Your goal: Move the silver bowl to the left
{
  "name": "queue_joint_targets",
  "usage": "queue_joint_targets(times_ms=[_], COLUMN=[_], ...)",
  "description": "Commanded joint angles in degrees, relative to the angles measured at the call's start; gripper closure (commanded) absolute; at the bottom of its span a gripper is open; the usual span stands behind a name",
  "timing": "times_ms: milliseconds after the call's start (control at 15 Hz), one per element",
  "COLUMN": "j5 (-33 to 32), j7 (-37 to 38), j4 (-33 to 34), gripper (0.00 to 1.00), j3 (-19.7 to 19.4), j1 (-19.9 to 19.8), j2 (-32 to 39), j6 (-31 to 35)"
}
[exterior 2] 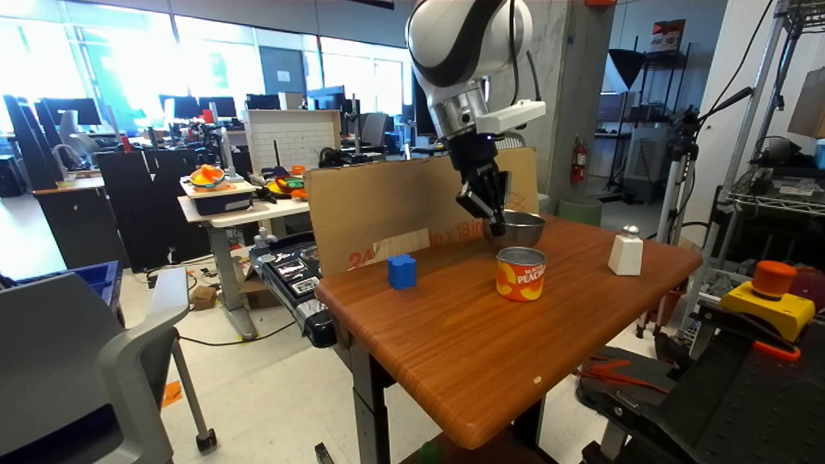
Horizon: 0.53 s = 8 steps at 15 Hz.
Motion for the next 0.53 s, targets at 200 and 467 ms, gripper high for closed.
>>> queue_joint_targets(times_ms=[200,467], j5=[-1.29,-1.28], j7=[-1.29,-1.87], j4=[-1.79,-2.84], gripper=[0.96,0.54], j3=[0.39,0.42], j1=[-0.46,-0.77], j2=[0.36,-0.96], j6=[0.18,0.08])
